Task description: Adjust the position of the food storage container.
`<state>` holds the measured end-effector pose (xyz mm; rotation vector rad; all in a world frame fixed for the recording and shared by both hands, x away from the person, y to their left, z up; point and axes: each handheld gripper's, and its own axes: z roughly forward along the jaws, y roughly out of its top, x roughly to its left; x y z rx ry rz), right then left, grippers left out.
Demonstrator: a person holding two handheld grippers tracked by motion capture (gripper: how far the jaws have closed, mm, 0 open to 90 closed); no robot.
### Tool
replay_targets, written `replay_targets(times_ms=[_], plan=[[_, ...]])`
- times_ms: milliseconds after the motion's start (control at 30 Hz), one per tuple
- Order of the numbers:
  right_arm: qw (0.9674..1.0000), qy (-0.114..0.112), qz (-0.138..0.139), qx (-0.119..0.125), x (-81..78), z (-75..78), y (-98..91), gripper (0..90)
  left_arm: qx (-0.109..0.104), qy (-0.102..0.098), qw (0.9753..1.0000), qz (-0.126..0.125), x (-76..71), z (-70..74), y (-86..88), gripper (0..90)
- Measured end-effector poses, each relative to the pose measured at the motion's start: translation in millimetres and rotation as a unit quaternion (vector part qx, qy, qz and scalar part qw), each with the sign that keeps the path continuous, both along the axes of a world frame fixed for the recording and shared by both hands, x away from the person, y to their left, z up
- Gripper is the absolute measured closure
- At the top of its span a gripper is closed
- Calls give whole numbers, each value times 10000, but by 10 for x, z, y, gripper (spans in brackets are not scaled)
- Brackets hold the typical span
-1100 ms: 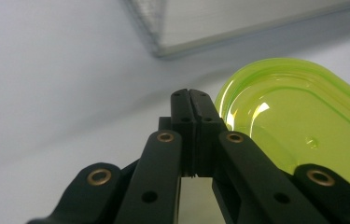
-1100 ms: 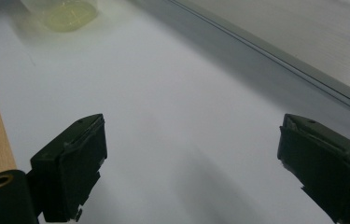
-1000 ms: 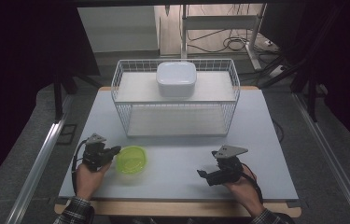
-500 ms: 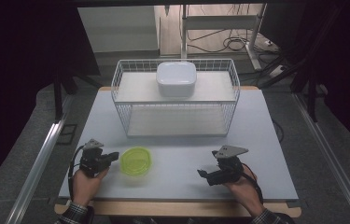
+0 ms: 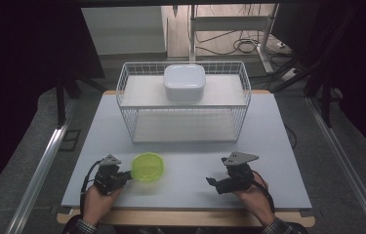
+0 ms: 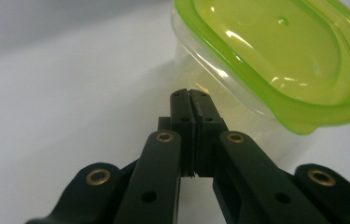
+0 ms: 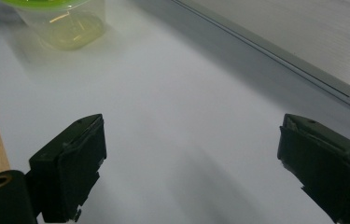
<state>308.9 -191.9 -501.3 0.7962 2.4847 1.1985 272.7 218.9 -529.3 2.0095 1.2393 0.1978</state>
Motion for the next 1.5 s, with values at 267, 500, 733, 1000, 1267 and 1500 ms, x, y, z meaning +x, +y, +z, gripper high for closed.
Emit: replay_targets(times_ms=[267,500,733,1000,1267,1500], plan=[[10000,21,12,-13,3,-13,8,84,-11,-6,9991,-427,36,-21,-289,886],[10000,23,27,-23,4,-22,20,85,47,-25,9971,-758,68,-58,-555,877],[10000,24,45,-30,4,-25,24,85,320,-195,9954,-881,127,-73,-755,870],[10000,68,53,-46,4,-30,37,87,300,-284,9965,-733,223,-70,-772,865],[9999,81,44,-46,8,-29,31,86,347,-323,9967,-666,214,-11,-718,779],[9999,120,32,10,11,-22,19,85,322,-538,9948,-799,62,52,-581,482]])
